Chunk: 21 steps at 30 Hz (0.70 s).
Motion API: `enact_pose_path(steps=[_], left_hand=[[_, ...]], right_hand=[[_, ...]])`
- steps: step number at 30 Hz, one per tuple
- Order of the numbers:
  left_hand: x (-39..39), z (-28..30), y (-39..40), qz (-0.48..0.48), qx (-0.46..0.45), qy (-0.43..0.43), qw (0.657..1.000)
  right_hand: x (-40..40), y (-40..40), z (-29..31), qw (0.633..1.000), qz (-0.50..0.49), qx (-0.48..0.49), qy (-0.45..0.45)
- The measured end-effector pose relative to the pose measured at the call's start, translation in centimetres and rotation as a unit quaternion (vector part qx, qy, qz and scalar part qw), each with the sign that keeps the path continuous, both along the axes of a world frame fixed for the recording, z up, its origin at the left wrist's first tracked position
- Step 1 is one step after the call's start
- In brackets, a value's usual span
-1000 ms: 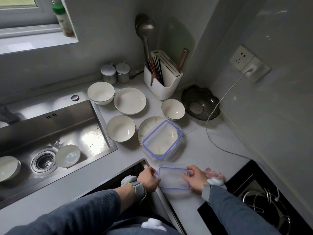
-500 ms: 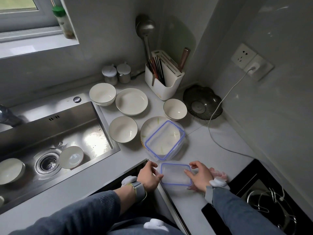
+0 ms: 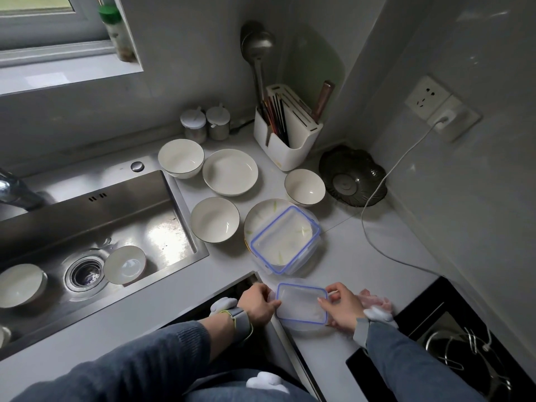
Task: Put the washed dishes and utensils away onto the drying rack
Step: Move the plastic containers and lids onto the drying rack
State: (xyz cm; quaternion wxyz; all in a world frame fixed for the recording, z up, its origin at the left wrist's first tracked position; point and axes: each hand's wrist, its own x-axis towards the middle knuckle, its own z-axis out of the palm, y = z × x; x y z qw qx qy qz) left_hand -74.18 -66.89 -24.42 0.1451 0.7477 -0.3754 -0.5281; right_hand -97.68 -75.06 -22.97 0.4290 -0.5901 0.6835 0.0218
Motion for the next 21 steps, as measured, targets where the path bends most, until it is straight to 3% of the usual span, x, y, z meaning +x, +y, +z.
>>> enact_pose_path(steps=[6,9,15,21], left_hand=[[-0.1,-0.2,0.1,-0.003,0.006,0.001,1.0],[-0.3,-0.2,0.0,0.021,0.006,-0.024,0.999],[-0.3,0.2,-0.4,-0.004,0.01,-0.096,0.995],[-1.5,0.4,-1.2,-0.107,0.04,-0.149,0.982]], right_hand=[[-0.1,0.5,0.2,0.996,-0.061,0.052,-0.033],[0.4,1.0,0.4,0.995,-0.084,0.044,0.014],[-0.3,0.4,0.1,0.989,0.026,0.012,0.145],[0.0,-0.3,-0.3,0.984,0.036,0.031,0.171]])
